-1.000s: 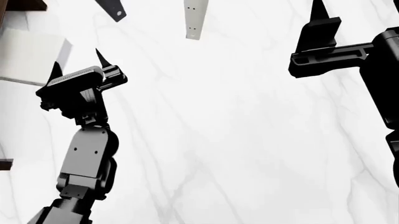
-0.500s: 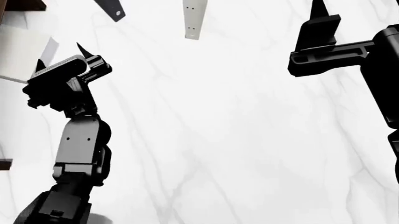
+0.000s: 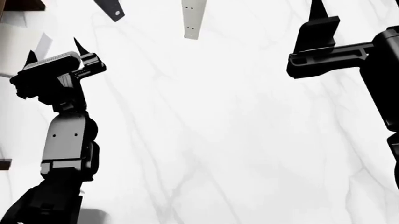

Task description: Pick up the book on the right and place it under the cabinet shelf.

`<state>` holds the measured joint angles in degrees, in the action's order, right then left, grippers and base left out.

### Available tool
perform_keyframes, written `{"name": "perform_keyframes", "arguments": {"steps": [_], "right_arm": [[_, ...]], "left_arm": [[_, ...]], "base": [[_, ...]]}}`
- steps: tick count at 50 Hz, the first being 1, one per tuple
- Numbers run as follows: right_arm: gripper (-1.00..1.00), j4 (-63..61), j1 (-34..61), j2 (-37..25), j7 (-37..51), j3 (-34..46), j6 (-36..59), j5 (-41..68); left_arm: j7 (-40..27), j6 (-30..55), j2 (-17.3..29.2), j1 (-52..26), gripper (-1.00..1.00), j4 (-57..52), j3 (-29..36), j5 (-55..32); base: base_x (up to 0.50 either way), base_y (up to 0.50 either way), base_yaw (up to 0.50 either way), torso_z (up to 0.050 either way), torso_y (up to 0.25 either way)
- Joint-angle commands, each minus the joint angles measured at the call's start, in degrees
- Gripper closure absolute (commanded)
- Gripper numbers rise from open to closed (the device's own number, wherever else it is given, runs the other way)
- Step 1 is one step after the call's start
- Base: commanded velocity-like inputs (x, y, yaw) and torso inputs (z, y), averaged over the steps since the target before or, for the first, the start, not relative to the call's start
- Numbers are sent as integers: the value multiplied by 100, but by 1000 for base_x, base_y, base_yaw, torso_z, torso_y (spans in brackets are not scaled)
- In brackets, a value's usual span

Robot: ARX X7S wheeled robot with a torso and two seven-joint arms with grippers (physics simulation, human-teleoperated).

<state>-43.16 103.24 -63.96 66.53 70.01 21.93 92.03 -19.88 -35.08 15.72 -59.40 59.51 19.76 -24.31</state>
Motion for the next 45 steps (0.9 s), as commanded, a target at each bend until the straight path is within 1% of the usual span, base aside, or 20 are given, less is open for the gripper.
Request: {"name": "perform_keyframes", "arguments": {"steps": [1,12,19,30,33,37,42,45], "right_arm": [[-100,-118,19,-61,52,-28,-36,23],[-100,-160,40,-22,97,-70,-24,17],[-100,-145,104,62,159,-94,38,33],[-100,-146,213,156,220,-148,119,99],[-100,-155,209,172,223,-153,119,99],[-100,-175,199,166,224,-163,114,109],[-100,-193,169,134,199,-176,93,102],[-100,-200,118,117,171,-175,61,66]], "left_arm": [[-1486,790,346,115,-100,1536,-1459,-358],[-1410,969,319,181,-100,1539,-2041,-25],[-1306,1315,311,284,-100,1544,-2712,205],[-1163,1635,282,379,-100,1545,-3672,929],[-873,1734,234,330,-100,1545,-3829,1109],[-690,1820,164,253,-100,1544,-3959,1352],[-80,1954,21,78,-100,1542,-3904,1602],[436,2088,-84,-52,-100,1536,-3820,1680]], "base": [[0,0,0,0,-10],[0,0,0,-3,-8],[0,0,0,-1,-8],[0,0,0,-2,-7],[0,0,0,-3,-11],[0,0,0,-3,-8],[0,0,1,-2,-9],[0,0,4,-4,-11]]}}
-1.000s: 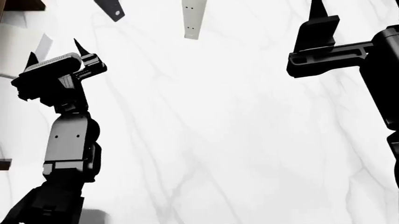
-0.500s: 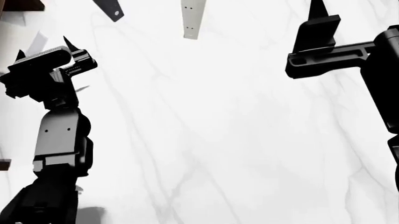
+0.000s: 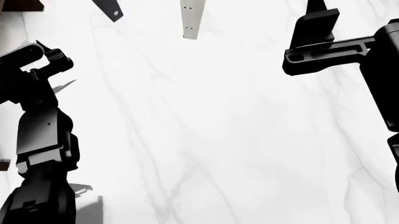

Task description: Pick up the book on the right and place it under the cabinet shelf.

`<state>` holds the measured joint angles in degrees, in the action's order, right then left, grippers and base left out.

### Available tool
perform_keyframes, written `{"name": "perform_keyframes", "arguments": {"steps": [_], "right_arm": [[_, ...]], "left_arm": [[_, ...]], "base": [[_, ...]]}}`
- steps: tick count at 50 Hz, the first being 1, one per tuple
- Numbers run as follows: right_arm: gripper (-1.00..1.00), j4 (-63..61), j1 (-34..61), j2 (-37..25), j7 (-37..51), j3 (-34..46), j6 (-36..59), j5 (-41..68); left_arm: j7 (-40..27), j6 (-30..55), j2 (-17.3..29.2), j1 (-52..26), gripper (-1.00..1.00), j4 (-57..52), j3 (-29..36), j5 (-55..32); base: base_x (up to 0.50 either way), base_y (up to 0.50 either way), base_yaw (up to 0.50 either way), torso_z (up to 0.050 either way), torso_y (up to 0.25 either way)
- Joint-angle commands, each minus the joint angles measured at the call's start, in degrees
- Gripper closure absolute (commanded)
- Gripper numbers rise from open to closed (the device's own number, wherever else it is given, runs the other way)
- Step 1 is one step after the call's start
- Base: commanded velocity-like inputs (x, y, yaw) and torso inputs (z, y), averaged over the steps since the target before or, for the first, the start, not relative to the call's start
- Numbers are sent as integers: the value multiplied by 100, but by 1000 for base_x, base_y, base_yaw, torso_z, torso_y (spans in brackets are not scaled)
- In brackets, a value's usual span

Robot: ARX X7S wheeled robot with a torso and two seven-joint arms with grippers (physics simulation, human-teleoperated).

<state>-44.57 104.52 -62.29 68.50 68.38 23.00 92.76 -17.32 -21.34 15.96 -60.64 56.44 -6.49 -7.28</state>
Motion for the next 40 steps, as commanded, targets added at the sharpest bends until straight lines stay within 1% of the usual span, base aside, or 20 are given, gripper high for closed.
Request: {"name": "perform_keyframes", "arguments": {"steps": [1,4,7,11,17,20,25,31,37,40], "right_arm": [[-100,-59,-22,-55,-34,-11,-53,-15],[-100,-65,-55,-72,-56,-16,-80,-34],[-100,-74,-103,-89,-76,-16,-112,-68],[-100,-90,-155,-110,-94,-20,-154,-97],[-100,-105,-202,-123,-123,-37,-204,-123],[-100,-107,-199,-113,-130,-49,-207,-118],[-100,-88,-196,-82,-143,-63,-205,-122],[-100,-61,-162,-18,-150,-85,-183,-101],[-100,-48,-152,32,-160,-99,-174,-93],[-100,-50,-152,33,-166,-103,-164,-86]], "left_arm": [[352,762,-139,32,-100,1839,-1165,-9],[947,936,-266,-78,-100,1787,-996,59],[1342,1234,-403,9,-100,1392,-860,81],[1546,1773,-569,301,-100,514,-751,69],[1646,1993,-710,480,-100,120,-751,-28],[1677,1945,-747,531,-100,160,-822,-123],[1776,1625,-764,489,-100,629,-843,-188],[1852,1544,-829,586,-100,684,-839,-230],[2056,1024,-926,496,-100,1344,-765,-197],[2114,992,-993,542,-100,1311,-699,-163]], "base": [[0,0,3,0,-11],[0,0,1,-4,-11],[0,0,0,0,-11],[3,0,0,-3,-11],[0,0,-4,-3,-10],[0,0,-3,0,-8],[0,0,-1,-2,-9],[0,0,-1,-2,-7],[0,0,0,-3,-10],[0,0,0,0,-8]]}}
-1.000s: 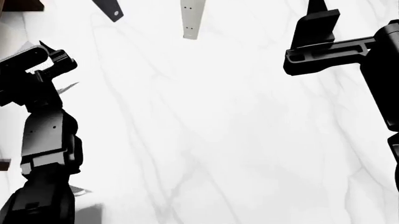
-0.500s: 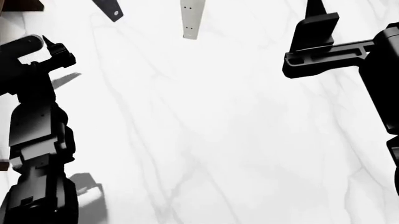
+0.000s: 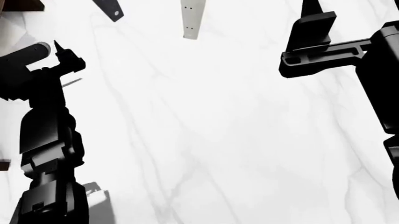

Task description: Pick up the book on the right and place it under the cabinet shelf.

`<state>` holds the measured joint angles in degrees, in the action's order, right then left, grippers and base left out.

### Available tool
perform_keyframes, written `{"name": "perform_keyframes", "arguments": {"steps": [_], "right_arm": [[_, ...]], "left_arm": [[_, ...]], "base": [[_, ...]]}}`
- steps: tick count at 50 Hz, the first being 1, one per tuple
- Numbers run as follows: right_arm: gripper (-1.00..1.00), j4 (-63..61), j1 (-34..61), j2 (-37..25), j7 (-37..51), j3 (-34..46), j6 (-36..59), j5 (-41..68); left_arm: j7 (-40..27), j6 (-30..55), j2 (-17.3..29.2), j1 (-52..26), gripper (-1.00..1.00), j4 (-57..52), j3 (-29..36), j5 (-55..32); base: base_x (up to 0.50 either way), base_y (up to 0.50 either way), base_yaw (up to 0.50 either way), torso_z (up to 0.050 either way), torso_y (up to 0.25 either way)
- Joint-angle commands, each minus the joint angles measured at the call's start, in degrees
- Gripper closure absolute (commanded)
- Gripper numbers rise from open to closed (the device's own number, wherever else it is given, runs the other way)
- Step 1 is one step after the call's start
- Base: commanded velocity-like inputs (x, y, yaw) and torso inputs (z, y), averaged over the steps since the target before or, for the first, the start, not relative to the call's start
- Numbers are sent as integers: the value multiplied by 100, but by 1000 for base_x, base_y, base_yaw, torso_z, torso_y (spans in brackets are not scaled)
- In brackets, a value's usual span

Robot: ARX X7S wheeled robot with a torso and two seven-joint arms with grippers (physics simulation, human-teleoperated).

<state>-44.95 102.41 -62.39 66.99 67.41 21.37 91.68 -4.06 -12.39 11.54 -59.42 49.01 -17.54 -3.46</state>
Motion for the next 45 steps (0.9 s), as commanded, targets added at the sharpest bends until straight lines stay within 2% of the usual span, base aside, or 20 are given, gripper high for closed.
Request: {"name": "perform_keyframes", "arguments": {"steps": [1,14,24,31,45], "right_arm": [[-100,-11,58,41,-16,-8,0,24],[-100,-38,-61,23,-56,-18,-77,-25],[-100,-65,-116,0,-69,-34,-108,-43],[-100,-101,-184,-26,-73,-36,-148,-65],[-100,-174,-367,-86,-51,-33,-269,-152]], "left_arm": [[793,128,-569,449,-100,1992,424,-538],[1119,655,-872,1164,-100,591,834,-436],[1161,1406,-1002,1787,-100,-882,1147,-551],[1127,1835,-980,2108,-100,-1782,1402,-646],[853,2850,-743,2800,-100,-4333,2017,-516]], "base": [[0,0,0,0,-10],[0,0,0,-2,-8],[0,0,0,-2,-8],[0,0,0,-2,-9],[0,0,0,-1,-9]]}}
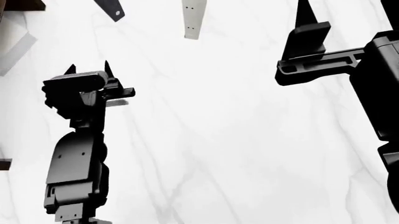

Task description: Pick up the book on the right and place it under the cabinet shelf.

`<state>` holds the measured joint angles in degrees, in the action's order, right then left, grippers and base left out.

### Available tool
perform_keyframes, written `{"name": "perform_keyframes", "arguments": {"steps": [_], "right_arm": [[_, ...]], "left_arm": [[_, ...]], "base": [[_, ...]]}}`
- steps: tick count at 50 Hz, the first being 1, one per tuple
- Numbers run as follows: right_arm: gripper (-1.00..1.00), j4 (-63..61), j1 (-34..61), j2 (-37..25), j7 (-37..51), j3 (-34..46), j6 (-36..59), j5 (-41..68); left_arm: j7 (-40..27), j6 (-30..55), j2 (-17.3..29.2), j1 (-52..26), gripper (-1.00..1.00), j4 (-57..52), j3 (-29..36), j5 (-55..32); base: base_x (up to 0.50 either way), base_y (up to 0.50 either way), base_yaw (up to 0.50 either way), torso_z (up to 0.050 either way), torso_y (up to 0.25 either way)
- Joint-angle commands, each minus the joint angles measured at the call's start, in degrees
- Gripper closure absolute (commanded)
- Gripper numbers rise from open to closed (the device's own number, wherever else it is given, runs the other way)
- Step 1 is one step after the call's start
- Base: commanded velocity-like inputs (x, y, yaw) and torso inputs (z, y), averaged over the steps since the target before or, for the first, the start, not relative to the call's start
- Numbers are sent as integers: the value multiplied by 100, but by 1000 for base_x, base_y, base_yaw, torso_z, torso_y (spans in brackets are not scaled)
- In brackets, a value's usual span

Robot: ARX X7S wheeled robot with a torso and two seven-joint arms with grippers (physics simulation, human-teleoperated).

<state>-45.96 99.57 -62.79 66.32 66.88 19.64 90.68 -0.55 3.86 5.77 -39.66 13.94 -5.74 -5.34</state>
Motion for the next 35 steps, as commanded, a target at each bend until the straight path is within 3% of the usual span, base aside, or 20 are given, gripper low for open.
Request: {"name": "perform_keyframes", "arguments": {"steps": [1,14,35], "right_arm": [[-100,-81,-112,-56,15,23,-116,-72],[-100,-152,-366,-176,6,47,-282,-241],[-100,-278,-483,-328,16,0,-381,-243]], "left_arm": [[462,1264,-137,870,-100,-1020,890,-270],[218,1891,75,1028,-100,-2506,1082,-236],[-233,2078,259,784,-100,-3020,1035,-38]], "base": [[0,0,0,0,0],[0,0,0,-1,95],[0,0,0,0,184]]}}
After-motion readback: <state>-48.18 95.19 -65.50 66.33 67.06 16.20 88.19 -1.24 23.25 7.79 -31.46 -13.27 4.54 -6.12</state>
